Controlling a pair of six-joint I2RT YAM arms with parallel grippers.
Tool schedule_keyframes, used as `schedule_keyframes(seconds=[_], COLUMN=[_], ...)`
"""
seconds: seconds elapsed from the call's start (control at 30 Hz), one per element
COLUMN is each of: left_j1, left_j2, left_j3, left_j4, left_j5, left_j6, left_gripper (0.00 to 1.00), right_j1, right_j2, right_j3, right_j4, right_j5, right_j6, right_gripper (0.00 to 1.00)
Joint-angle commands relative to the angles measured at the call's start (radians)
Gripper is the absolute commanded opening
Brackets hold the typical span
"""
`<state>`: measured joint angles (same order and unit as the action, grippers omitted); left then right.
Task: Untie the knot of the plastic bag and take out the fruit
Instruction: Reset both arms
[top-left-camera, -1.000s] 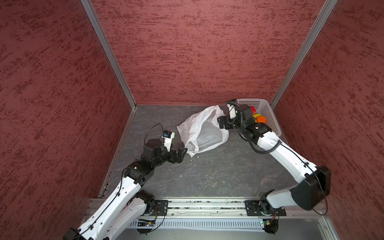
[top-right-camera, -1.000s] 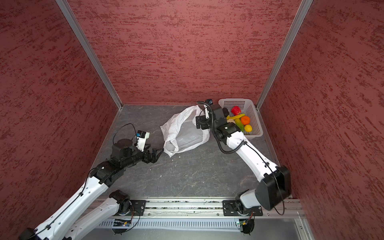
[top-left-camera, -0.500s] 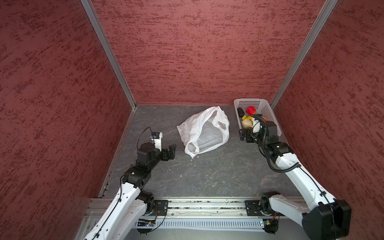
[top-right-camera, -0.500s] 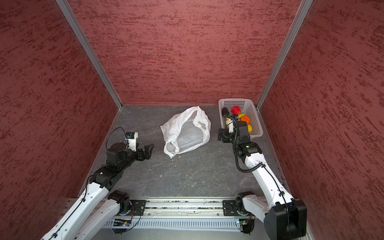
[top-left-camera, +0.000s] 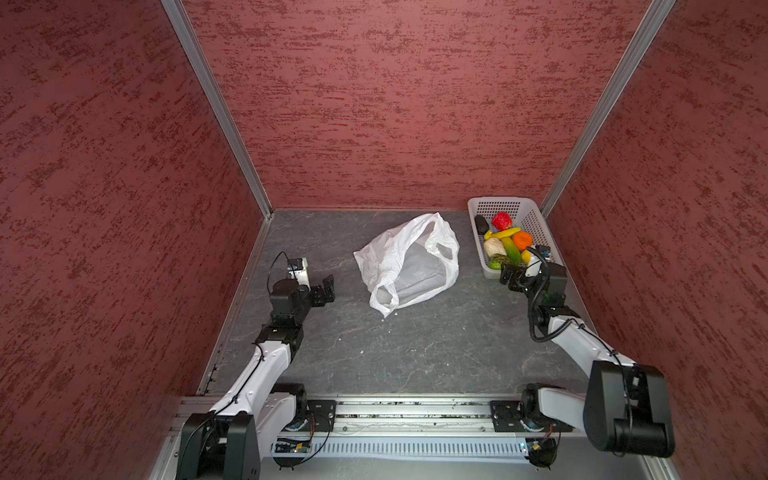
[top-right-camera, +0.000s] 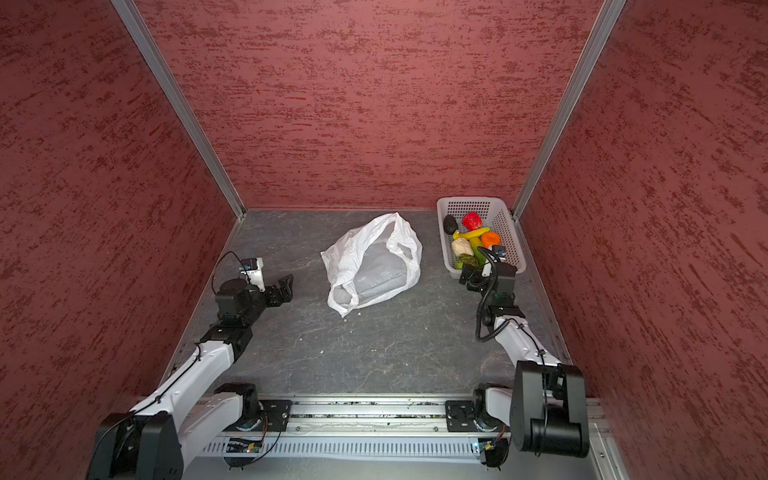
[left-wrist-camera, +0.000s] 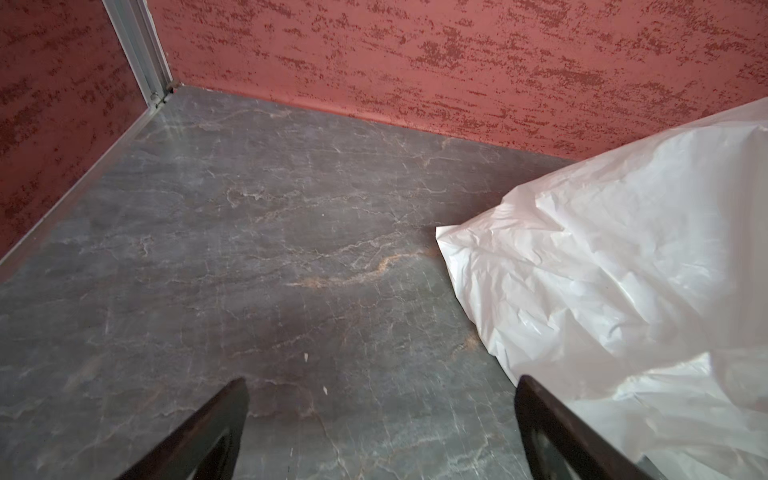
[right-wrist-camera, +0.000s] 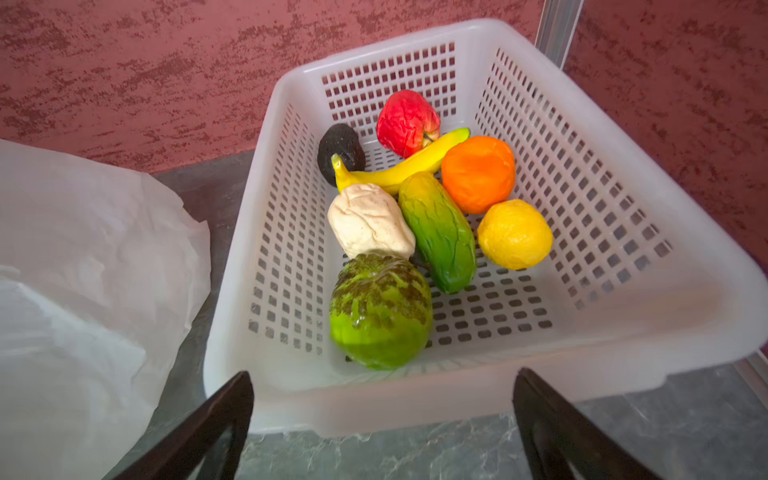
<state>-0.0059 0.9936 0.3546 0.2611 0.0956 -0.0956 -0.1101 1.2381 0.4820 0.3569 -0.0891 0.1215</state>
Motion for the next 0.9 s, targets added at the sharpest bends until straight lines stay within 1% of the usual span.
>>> schedule_keyframes(seconds=[0.0, 0.13, 0.27, 0.47, 0.5, 0.67, 0.8, 0.87], left_j1=[0.016, 0.019, 0.026, 0.051, 0.052, 0.049, 0.046, 0.046], left_j2=[0.052, 0.144, 0.254, 0.412, 0.436, 0.532, 0.535, 0.536], left_j3=[-0.037, -0.065, -0.072, -0.075, -0.071, -0.055, -0.045, -0.04], left_j4=[0.274, 0.421, 0.544, 0.699, 0.715, 0.772, 0.755, 0.748], left_j5=[0.003, 0.003, -0.016, -0.013, -0.014, -0.012, -0.013, -0.011], left_j6=[0.054, 0.08, 0.11, 0.096, 0.096, 0.098, 0.102, 0.104], left_gripper=[1.0, 1.0, 1.0, 1.0, 1.0, 1.0, 1.0, 1.0], right_j1=[-0.011, -0.016, -0.024, -0.025, -0.026, -0.02, -0.009, -0.008], right_j2=[0.038, 0.097, 0.131, 0.21, 0.248, 0.268, 0.313, 0.313], right_j3=[-0.063, -0.075, -0.121, -0.189, -0.199, -0.194, -0.22, -0.222], right_j4=[0.334, 0.408, 0.531, 0.716, 0.751, 0.755, 0.845, 0.845], right_j5=[-0.002, -0.005, 0.003, 0.005, 0.005, 0.014, 0.008, 0.007], right_j6=[-0.02, -0.03, -0.039, -0.035, -0.034, -0.041, -0.053, -0.054], right_gripper=[0.98, 0.98, 0.98, 0.98, 0.98, 0.98, 0.98, 0.99])
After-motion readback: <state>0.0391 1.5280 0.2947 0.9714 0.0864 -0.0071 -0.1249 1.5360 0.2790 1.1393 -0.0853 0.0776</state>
